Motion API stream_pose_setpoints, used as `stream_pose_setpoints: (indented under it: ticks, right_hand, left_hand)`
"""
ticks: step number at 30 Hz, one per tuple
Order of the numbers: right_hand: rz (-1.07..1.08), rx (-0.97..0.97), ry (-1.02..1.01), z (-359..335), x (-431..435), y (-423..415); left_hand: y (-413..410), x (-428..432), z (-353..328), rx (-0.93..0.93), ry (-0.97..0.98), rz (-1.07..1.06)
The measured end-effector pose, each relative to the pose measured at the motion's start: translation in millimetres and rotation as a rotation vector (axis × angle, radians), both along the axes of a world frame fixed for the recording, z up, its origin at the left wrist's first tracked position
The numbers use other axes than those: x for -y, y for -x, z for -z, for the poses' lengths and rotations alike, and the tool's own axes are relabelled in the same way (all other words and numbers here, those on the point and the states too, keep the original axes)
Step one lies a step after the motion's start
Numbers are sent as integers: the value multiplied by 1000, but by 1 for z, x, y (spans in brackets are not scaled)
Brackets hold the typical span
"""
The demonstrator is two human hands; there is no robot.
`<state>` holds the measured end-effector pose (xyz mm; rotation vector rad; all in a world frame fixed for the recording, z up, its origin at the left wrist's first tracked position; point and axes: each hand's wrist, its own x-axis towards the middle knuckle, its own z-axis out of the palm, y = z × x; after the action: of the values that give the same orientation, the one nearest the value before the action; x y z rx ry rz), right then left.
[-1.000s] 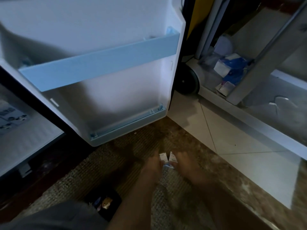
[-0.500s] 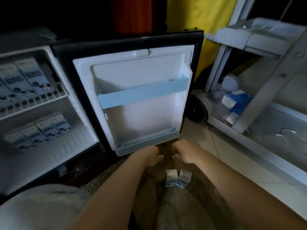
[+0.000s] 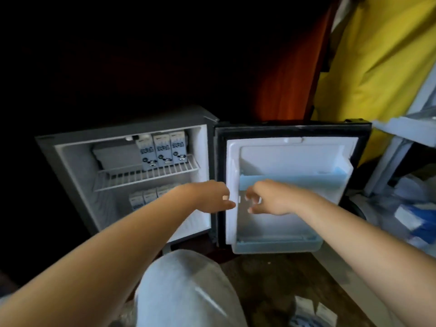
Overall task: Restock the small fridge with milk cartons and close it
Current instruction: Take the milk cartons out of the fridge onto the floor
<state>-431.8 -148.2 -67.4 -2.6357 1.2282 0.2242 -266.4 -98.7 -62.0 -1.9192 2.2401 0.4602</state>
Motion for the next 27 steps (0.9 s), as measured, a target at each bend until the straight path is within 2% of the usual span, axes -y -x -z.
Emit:
stream_pose_setpoints:
  ticks: [10, 14, 19, 27]
  right_hand:
    - [-104, 185, -66, -29, -4, -135]
    - [-66, 276, -67, -17, -1, -182]
    - [13, 407, 77, 6, 14, -224]
    - [-3, 498, 330, 41, 70, -266]
  left_hand:
    - [-114, -43, -23, -60, 99, -254]
    - [-150, -42, -3, -235, 329, -466]
    - [-183, -22, 33, -429, 521, -650]
    - [-220, 33, 63, -451, 607, -753]
